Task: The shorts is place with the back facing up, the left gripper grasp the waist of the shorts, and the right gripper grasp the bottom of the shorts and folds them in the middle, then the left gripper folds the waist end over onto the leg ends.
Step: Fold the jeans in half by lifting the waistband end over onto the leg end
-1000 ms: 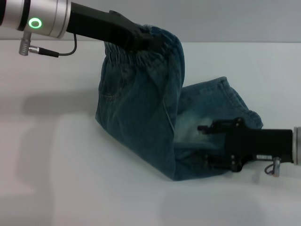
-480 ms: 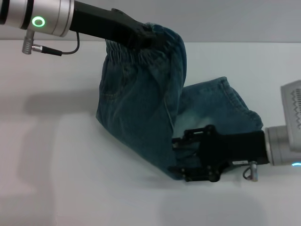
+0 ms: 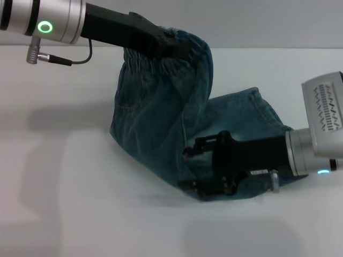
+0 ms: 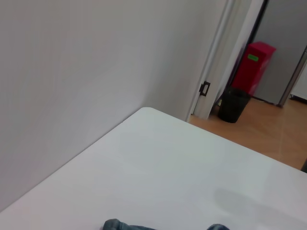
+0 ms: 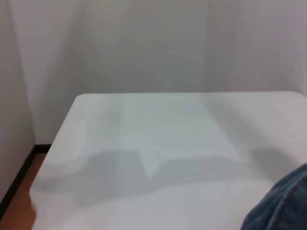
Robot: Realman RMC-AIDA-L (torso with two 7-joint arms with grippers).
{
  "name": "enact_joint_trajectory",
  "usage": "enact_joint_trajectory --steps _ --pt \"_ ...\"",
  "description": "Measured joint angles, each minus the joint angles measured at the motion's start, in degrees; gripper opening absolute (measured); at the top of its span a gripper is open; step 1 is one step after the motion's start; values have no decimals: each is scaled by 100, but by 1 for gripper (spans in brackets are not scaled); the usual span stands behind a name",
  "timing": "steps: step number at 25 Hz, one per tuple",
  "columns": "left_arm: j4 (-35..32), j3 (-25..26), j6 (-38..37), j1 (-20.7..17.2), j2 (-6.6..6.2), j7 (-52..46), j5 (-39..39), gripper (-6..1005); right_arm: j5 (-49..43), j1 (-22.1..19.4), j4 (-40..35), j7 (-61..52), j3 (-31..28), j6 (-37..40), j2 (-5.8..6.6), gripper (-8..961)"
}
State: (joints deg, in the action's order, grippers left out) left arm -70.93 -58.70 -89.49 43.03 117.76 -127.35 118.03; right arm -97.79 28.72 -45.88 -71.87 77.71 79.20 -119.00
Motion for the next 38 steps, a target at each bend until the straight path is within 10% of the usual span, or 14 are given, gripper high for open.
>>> enact_joint_trajectory --steps 38 --pt "-5 -221 1 -13 17 63 -89 43 380 811 -59 -625 949 -1181 -35 617"
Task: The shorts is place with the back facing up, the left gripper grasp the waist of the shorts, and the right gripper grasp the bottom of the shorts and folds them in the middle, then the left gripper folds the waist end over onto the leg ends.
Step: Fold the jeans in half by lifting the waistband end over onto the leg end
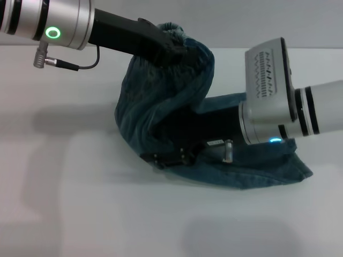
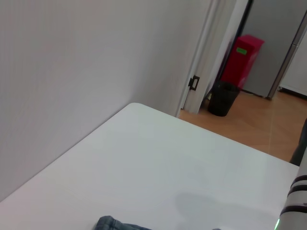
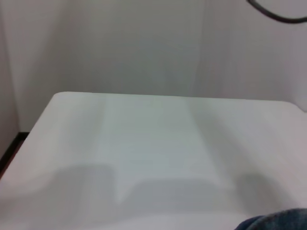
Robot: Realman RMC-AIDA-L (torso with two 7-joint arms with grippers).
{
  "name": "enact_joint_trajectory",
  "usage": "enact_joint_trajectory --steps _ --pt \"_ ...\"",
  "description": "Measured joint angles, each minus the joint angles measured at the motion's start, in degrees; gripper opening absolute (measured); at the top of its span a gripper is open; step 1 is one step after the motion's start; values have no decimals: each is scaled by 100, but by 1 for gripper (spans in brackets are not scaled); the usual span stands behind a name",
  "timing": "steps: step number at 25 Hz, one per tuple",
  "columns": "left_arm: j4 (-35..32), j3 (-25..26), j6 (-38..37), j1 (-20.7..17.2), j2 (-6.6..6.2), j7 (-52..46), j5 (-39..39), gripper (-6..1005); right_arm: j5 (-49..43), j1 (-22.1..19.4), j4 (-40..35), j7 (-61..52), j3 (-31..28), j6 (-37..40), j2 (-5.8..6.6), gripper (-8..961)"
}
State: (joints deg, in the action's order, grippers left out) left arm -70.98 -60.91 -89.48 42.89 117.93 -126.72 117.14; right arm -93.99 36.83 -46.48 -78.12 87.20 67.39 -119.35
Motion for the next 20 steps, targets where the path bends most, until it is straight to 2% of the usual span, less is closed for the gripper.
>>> enact_joint_trajectory --steps 7,13,20 --pt "7 -9 10 5 0 6 0 43 231 101 27 180 140 -404 0 616" --pt "47 -9 11 -7 0 15 0 42 356 118 43 298 178 -439 0 616" --pt "78 15 87 -11 -9 26 19 42 294 -190 -31 452 342 -381 47 616"
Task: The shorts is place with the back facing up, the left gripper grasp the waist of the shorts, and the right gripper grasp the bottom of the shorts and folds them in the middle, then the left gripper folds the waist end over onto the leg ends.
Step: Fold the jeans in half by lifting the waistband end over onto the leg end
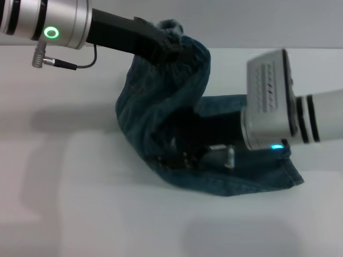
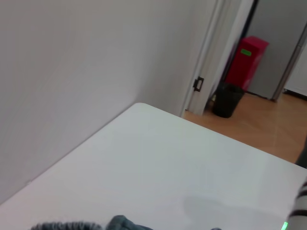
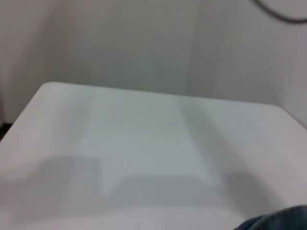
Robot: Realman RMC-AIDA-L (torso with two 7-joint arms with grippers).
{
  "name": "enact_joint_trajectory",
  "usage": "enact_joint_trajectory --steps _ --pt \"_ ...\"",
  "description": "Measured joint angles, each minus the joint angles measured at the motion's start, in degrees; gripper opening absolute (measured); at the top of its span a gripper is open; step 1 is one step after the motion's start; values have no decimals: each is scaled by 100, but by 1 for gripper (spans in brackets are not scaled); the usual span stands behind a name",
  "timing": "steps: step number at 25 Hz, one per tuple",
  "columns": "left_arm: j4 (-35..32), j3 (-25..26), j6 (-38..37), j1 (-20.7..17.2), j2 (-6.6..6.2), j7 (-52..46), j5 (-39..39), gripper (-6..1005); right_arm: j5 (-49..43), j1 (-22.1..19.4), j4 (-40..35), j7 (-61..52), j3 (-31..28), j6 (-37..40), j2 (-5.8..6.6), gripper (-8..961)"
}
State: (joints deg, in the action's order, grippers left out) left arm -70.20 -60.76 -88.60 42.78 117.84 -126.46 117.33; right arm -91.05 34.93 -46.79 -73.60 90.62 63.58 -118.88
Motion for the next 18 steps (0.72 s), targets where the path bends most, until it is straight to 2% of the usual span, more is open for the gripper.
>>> enact_joint_trajectory --steps 10,13,14,18 --pt "22 32 129 -23 -21 0 43 43 -75 -919 -505 283 -312 252 21 617" --pt "42 47 153 -24 -31 0 44 42 -51 -1224 -661 363 -743 647 4 617" --pt "48 54 167 -25 -33 0 45 42 -51 -1224 -661 363 -743 647 4 617" --pt "56 58 213 -42 -40 -1 44 42 -47 -1407 -612 366 -1403 1205 4 617"
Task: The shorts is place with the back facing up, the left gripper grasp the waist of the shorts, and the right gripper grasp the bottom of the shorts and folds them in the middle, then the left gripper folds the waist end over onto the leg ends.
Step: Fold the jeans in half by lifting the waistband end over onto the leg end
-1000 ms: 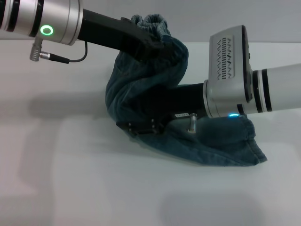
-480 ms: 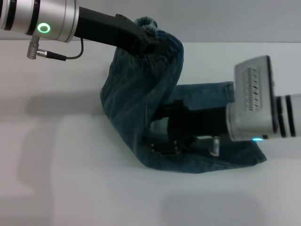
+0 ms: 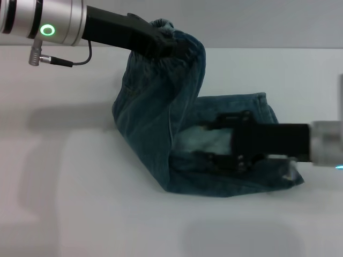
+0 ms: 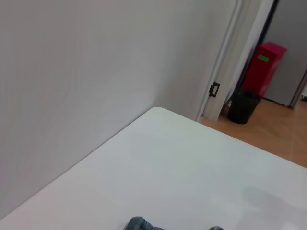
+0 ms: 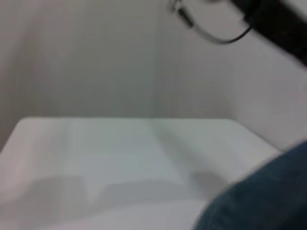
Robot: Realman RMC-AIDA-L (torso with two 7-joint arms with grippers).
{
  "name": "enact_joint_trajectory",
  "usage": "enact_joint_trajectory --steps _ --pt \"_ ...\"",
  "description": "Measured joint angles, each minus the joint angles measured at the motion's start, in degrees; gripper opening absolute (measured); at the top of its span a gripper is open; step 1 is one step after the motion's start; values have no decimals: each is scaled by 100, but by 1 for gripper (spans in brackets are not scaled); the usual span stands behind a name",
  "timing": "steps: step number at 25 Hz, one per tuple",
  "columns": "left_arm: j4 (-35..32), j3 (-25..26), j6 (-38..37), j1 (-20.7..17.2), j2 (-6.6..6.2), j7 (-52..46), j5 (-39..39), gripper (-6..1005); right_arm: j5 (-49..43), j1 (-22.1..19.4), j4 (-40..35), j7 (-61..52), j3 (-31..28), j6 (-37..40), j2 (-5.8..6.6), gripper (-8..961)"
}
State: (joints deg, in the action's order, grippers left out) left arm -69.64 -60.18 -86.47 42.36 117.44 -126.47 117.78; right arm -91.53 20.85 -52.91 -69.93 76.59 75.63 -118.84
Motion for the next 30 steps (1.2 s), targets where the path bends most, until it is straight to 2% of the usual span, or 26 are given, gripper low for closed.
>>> enact_joint_trajectory --steps 8,16,22,30 --pt "40 -2 9 -17 -3 0 11 43 9 -363 90 7 -1586 486 1 617" --pt "128 -152 31 -21 41 0 -27 42 438 -283 598 277 -2885 -160 14 618" --pt "220 -378 91 -28 63 3 -195 43 1382 -115 1019 700 -3087 -1128 -1 618" --pt "320 -535 18 -23 58 133 -648 42 1733 108 1357 1010 -3111 -1584 9 618"
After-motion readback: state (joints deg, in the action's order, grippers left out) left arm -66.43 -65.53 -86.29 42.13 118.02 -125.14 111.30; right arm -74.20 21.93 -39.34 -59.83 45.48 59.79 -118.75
